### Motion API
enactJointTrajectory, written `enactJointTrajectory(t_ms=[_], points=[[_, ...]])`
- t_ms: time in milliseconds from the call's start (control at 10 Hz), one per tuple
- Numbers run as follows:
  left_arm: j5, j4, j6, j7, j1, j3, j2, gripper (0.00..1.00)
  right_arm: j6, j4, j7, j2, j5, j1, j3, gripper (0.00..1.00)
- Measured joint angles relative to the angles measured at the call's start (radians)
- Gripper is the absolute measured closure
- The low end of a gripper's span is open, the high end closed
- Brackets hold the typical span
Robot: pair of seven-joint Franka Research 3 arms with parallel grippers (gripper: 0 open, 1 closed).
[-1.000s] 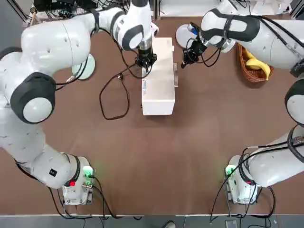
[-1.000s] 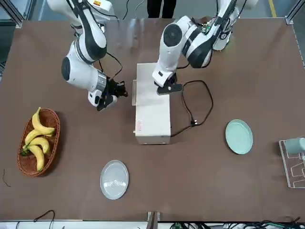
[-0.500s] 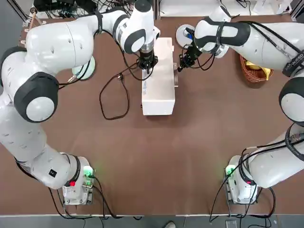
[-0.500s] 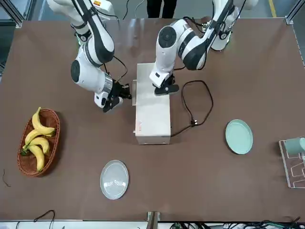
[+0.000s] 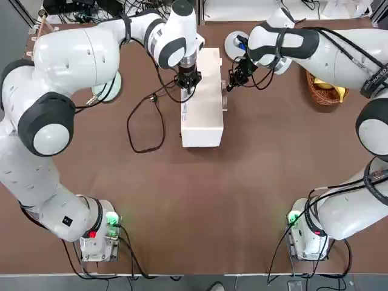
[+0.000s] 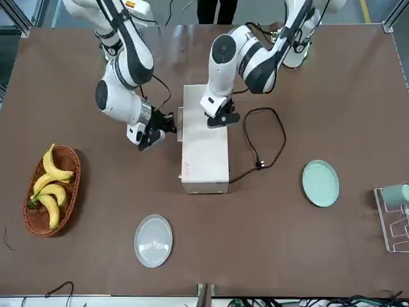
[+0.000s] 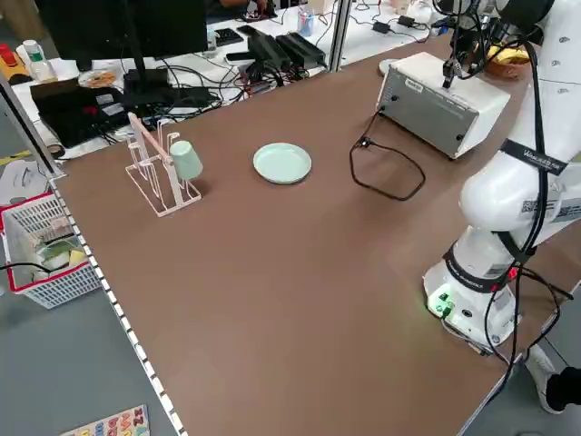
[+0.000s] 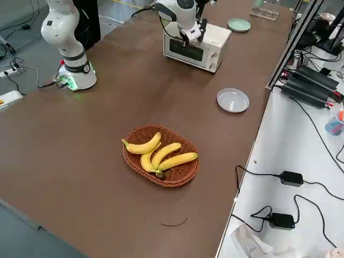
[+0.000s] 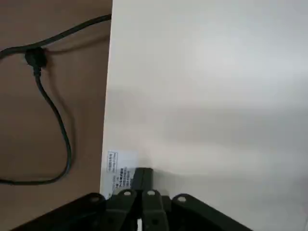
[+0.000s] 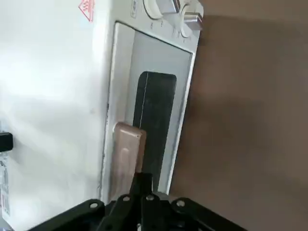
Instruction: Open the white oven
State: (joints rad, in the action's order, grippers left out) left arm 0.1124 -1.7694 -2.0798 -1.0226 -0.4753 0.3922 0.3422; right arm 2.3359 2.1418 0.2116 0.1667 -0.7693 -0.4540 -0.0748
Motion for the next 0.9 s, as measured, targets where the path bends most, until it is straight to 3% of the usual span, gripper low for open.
enactJointTrajectory(t_ms=[900], points=[[0.001, 0.0, 0.0, -0.017, 0.0, 0.0, 0.0, 0.99, 0.046, 0.002, -0.024, 0.001, 0.001, -0.011, -0.019, 0.99]])
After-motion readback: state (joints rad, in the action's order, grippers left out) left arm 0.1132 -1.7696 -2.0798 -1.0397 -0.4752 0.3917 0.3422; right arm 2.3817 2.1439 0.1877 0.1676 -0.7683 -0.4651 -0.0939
